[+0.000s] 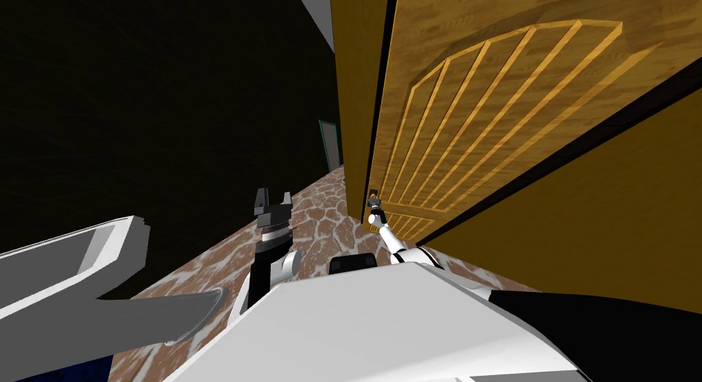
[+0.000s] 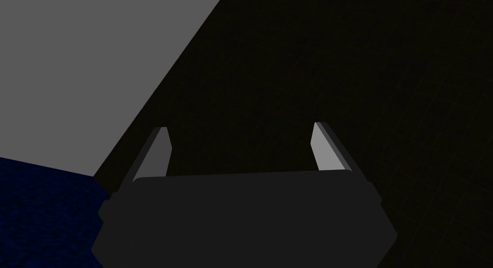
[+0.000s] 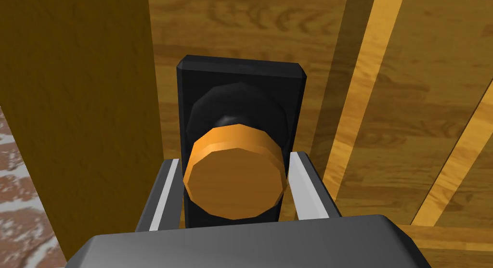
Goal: Push the door open
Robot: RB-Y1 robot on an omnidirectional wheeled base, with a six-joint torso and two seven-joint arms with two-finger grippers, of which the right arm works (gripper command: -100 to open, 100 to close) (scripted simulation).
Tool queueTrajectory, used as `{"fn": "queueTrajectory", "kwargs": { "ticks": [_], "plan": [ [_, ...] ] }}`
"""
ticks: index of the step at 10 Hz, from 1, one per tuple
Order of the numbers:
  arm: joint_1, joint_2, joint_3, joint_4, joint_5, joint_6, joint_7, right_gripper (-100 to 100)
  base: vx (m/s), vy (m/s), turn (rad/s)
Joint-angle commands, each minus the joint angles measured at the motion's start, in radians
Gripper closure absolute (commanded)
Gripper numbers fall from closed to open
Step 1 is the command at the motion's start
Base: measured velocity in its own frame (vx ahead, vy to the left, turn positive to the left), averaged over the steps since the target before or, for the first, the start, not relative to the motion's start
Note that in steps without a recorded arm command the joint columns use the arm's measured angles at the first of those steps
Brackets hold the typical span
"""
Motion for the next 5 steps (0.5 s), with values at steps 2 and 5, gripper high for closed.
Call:
{"fn": "queueTrajectory", "kwargs": {
  "ticks": [2,5],
  "plan": [
    [0.005,-0.013,0.019,-0.008,0.004,0.001,-0.018,100,-0.174,-0.110,0.086],
    [0.008,-0.006,0.064,-0.016,0.013,0.015,-0.043,100,-0.182,-0.121,0.101]
  ]
}}
